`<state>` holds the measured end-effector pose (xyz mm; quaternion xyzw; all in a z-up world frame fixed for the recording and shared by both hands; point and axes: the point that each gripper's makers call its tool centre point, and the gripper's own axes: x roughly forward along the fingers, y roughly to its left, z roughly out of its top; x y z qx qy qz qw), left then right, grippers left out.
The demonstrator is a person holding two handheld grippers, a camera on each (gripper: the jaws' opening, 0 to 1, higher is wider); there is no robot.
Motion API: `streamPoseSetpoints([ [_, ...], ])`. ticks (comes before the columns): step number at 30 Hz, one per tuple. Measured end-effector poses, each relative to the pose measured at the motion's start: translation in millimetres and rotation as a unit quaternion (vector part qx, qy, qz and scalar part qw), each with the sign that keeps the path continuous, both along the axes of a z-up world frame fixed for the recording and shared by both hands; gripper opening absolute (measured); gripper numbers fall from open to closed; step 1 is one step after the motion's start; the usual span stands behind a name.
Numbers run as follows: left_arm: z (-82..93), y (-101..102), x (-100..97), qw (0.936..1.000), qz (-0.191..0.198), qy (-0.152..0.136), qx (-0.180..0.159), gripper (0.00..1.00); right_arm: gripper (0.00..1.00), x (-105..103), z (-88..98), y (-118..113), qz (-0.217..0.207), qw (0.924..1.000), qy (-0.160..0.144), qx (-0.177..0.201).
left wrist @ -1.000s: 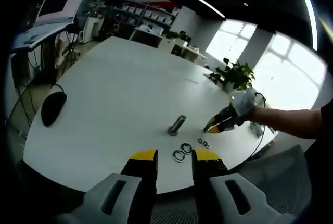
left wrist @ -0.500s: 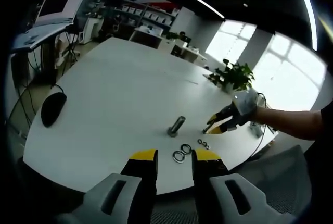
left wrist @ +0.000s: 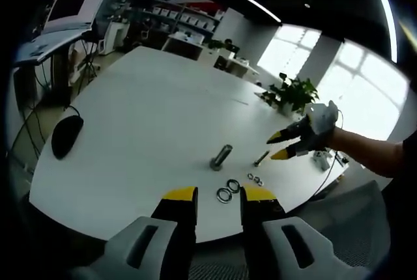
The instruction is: Place the washer onto the threaded stud by aligning its center hole with the stud, sliding it down to the base, and recovering from edge contact or off-axis alignment until the washer reaches the visible bottom stop.
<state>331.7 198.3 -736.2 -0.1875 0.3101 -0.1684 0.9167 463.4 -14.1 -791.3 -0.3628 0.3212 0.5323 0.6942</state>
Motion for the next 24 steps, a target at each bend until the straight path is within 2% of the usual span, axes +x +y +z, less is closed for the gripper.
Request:
streamPoseSetpoints([
  [5,-0.2,-0.1,-0.1,1.0000,0.000,0.001,0.001,0.24,0.31,-5.7,12.9,7.1,0.009,0.9998,-0.007,0.014],
  [9,0.2,0.1,0.1,1.0000,0.001,0.000,-0.002,0.24,0.31,-12.7,14.2,10.5,0.017,0.9997,-0.003,0.017],
  [18,0.7,0.1,0.4,1.0000,0.002,-0.002,-0.003,0.24,0.31,-34.3,-4.9,9.3,0.042,0.9989,0.021,-0.003],
  [24,1.1,-0.2,1.1,1.0000,0.005,-0.003,-0.007,0.24,0.31,-41.9,-19.1,7.7,0.040,0.9984,0.038,-0.012],
])
